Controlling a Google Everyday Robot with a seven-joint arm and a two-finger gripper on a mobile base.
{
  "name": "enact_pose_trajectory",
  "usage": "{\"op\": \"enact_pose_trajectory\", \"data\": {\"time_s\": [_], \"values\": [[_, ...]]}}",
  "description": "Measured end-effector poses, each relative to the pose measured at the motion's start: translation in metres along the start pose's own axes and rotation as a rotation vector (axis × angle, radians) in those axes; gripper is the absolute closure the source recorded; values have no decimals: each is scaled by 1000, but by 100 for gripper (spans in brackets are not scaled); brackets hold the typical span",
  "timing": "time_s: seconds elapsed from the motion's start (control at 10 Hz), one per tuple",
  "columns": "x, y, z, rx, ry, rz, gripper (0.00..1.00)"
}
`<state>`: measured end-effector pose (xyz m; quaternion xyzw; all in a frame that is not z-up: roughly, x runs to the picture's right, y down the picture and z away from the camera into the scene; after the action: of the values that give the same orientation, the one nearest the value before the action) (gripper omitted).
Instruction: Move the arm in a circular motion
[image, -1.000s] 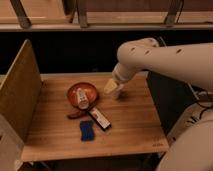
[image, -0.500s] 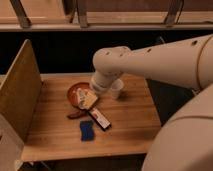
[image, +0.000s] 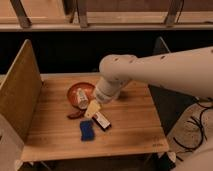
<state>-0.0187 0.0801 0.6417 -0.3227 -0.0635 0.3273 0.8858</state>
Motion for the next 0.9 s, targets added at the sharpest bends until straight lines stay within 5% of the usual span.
{"op": "enact_pose_trajectory", "data": {"time_s": [0.3,0.5,0.6,0.8,0.9], "values": [[65,-47,-22,121,46,170,20],[104,-103,-43,261,90,285,20],[114,-143,-56,362,116,320,20],[105,-190,-67,480,129,313,20],[89,-201,-66,511,123,287,20]]}}
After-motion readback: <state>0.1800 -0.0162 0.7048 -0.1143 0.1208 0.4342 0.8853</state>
